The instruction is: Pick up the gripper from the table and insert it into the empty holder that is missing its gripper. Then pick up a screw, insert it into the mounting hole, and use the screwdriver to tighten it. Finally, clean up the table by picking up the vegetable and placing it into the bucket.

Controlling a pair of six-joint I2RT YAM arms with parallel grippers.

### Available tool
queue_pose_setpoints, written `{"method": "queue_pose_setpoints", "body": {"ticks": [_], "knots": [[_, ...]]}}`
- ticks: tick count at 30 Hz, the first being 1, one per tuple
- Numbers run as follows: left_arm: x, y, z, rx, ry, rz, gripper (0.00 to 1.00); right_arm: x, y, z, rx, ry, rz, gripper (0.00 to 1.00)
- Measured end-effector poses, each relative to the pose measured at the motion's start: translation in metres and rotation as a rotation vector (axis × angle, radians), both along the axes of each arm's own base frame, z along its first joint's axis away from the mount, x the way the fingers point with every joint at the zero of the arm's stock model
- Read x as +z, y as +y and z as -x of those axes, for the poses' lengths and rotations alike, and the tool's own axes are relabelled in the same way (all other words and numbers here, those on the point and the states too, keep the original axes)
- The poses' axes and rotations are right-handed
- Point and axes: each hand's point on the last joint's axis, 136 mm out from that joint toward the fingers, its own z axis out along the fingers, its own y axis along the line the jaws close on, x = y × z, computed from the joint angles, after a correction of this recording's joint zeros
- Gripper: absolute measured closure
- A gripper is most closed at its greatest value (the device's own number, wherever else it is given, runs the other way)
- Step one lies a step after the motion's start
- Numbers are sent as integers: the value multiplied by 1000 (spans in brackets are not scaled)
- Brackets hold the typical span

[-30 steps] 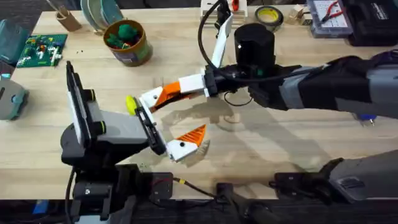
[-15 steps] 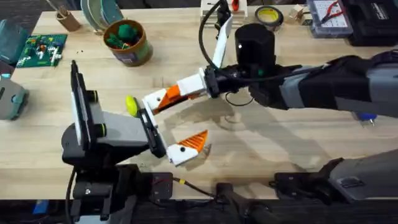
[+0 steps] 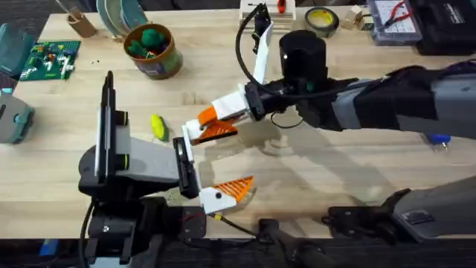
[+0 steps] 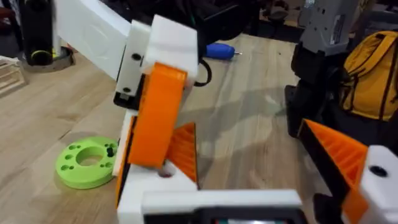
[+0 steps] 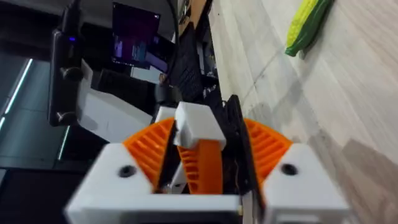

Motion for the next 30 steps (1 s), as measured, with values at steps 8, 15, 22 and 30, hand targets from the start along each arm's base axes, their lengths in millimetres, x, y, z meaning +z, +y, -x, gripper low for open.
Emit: {"method": "queue_pose_setpoints", "body": {"ticks": [8,15,22,30], "knots": [[0,0,1,-6,1,1,7,-2,-12,-25,-89,-9,10,65],[0,0,1,-6,1,1,7,1,-43,-79,-273,-101,6,59],[0,0,1,-6,1,1,8,3,-79,-131,-464,-166,103,56],[0,0,1,-6,1,1,8,12,-111,-148,-533,-283,406,53]]}}
